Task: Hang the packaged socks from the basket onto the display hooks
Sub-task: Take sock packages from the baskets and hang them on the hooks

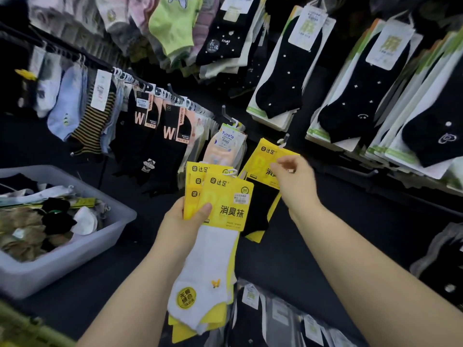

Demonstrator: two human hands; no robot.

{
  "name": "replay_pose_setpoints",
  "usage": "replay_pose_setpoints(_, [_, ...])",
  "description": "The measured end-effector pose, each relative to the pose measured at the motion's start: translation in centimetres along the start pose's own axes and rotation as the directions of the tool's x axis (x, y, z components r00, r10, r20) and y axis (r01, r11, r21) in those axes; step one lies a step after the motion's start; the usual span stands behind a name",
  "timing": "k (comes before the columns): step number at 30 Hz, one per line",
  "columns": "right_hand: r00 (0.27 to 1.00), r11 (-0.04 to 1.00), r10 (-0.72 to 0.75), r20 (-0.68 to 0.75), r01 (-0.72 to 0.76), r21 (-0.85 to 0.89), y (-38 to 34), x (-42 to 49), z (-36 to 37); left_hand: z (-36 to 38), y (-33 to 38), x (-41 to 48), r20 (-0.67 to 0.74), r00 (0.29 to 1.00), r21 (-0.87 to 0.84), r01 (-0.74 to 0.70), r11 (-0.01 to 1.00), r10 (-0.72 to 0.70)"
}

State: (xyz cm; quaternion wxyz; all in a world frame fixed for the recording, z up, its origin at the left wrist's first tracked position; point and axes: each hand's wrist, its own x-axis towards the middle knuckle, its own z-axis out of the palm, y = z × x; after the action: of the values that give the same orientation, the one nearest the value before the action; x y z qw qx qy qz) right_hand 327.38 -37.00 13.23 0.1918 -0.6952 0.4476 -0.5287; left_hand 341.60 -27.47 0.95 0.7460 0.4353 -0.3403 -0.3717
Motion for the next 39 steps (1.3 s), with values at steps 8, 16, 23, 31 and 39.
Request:
replay_pose_setpoints(8, [0.955, 0.999, -0.044, 0.294, 0.044, 0.004, -0.9, -4.6, -0.2, 1.7, 0.2, -1.3, 0.151, 0.987, -0.149, 0.076, 0.986, -0.054])
replay_pose_setpoints(16, [0.988, 0.963, 0.096, 0.119, -0.122, 0.239, -0.3, -2.4, -2.5, 1.3, 0.5, -1.1, 0.043, 0.999, -0.056, -0.015, 0.998, 0.017])
replay_pose_setpoints(23, [0.997, 0.99, 0.076, -0.019, -0.073, 0.119, -1.3, 3.1, -1.9, -0.5, 0.5, -0.5, -0.082, 0.989, 0.116, -0.109, 0.987, 0.119])
replay_pose_setpoints(31, [0.975, 0.972, 0.206, -0.089, -0.193, 0.133, -0.3, 5.5, 0.6, -1.3, 0.5, -0.1, -0.075, 0.995, 0.105, -0.063, 0.993, 0.071])
replay_pose_setpoints(39, [0.999, 0.994, 0.017, 0.035, -0.013, -0.111, -0.3, -0.6, 0.2, -0.6, 0.9, -0.7, 0.01, 1.0, 0.042, -0.01, 0.999, 0.01])
